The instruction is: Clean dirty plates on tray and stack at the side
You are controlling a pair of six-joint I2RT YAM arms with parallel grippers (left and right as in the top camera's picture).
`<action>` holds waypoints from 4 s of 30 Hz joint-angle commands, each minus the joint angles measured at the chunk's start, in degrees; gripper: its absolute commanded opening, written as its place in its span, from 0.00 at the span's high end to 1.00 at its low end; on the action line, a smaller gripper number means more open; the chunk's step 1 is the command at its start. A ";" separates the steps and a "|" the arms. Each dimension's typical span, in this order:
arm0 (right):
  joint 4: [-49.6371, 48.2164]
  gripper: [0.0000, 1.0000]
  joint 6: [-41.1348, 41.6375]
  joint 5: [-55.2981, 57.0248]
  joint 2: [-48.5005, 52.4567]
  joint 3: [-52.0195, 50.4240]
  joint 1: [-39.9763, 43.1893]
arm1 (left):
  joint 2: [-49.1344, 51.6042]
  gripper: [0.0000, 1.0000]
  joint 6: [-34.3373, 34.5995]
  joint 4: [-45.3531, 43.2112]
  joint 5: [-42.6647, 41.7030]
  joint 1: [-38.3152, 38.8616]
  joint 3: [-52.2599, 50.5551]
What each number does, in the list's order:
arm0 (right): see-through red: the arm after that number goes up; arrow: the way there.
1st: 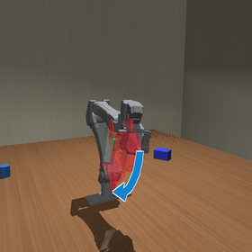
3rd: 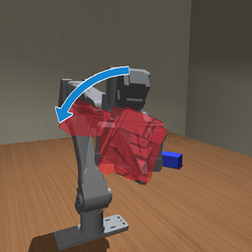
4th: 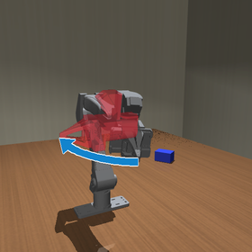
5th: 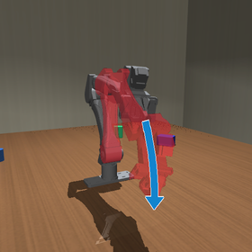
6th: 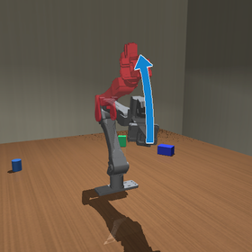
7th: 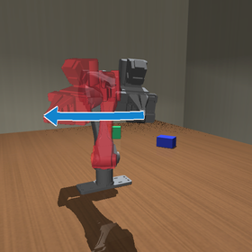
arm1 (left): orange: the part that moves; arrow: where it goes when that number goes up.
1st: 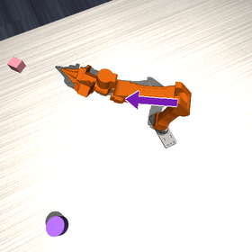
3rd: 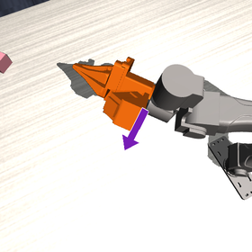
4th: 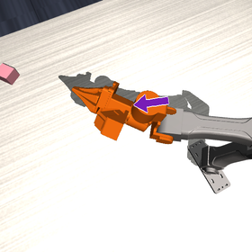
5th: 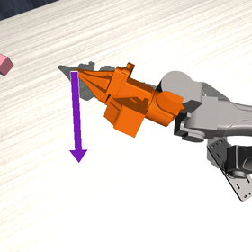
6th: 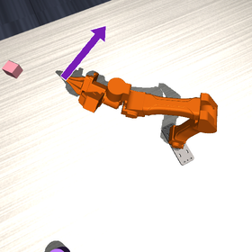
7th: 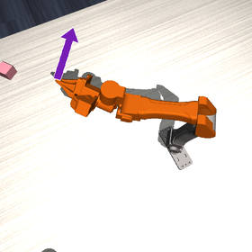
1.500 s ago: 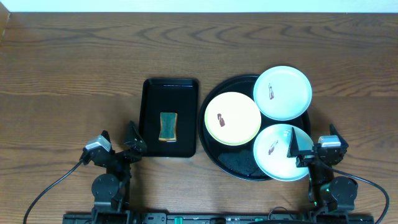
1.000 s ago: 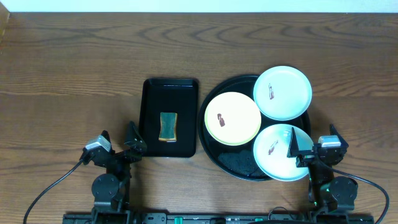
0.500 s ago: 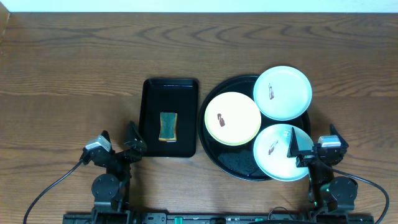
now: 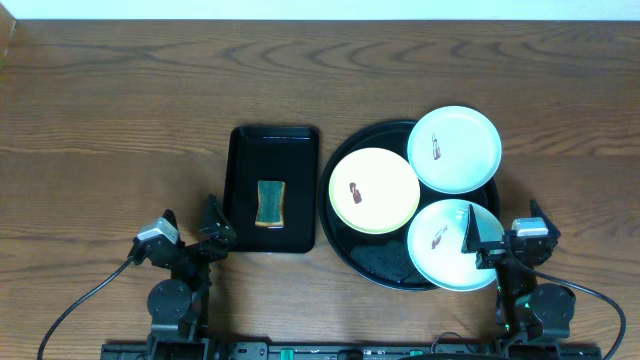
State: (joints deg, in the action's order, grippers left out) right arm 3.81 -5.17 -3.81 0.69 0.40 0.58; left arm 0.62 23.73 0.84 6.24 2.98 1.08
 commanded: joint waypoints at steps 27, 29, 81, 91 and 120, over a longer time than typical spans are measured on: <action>0.24 0.01 0.63 0.57 -0.20 -0.09 0.52 | 67.25 0.07 -10.38 60.17 -18.14 -0.28 71.38; 0.24 0.01 0.63 0.57 -0.20 -0.09 0.52 | 69.16 0.07 -10.38 60.54 -18.25 -0.31 71.38; 61.70 0.32 16.02 -2.16 88.67 80.43 -16.57 | 80.94 0.27 -10.38 58.25 -18.23 -0.28 67.65; 59.28 0.54 21.88 5.27 104.41 80.43 -18.71 | 80.94 0.27 -10.38 58.23 -18.23 -0.28 67.65; 53.37 0.90 20.76 0.55 115.78 80.56 -20.28 | 80.96 0.28 -10.38 56.48 -16.94 -0.09 66.45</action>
State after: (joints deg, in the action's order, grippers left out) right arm 57.52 16.05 -3.01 116.84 79.90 -19.27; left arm 81.34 13.47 57.80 -11.64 2.98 68.97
